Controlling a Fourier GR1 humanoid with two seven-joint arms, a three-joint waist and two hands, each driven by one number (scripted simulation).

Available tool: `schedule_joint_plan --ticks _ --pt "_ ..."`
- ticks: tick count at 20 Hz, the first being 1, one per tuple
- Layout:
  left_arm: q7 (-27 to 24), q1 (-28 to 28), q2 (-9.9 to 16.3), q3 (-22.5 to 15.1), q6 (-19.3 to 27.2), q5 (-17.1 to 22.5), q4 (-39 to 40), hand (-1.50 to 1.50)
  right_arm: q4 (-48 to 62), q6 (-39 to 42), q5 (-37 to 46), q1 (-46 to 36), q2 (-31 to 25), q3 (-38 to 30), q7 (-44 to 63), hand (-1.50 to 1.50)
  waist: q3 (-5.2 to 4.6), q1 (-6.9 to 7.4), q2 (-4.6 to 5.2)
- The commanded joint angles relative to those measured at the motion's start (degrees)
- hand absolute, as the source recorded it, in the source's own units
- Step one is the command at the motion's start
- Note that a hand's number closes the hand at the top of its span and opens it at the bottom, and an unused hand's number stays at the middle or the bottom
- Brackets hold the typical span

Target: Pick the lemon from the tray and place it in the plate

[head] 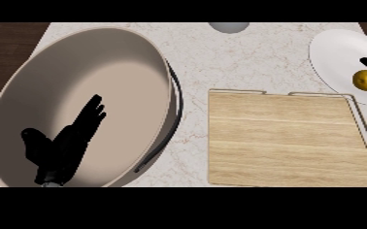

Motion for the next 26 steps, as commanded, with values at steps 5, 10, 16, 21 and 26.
schedule_joint_plan --ticks 5,10,16,21,26 --pt "-3.1 -0.3 -3.5 0.0 0.3 -0.5 9.6 0.00 3.1 11.4 -9.9 3.0 -2.5 -8.5 -10.3 -1.50 -1.20 -2.12 0.17" --pt "0.7 -1.2 -4.9 -1.2 3.0 -2.0 8.0 0.00 5.8 23.5 -11.3 6.0 -5.6 -8.7 -13.3 -1.50 -1.25 -2.67 -0.33" --pt "-2.6 0.6 -5.3 -1.4 1.9 -2.7 9.3 0.00 8.3 30.1 -11.1 12.3 -5.0 -7.8 -19.3 -1.50 -1.29 -2.61 -0.45" --pt "-3.8 1.7 -5.3 -1.3 0.2 -2.0 10.0 0.00 8.3 27.9 -9.2 14.9 -4.3 -5.6 -20.1 -1.50 -1.47 -3.00 -0.88" --pt "-2.1 0.2 -6.0 -1.0 1.9 -3.2 10.6 0.00 7.9 28.0 -8.6 17.3 -3.0 -4.3 -22.6 -1.50 -1.48 -3.48 -0.96"
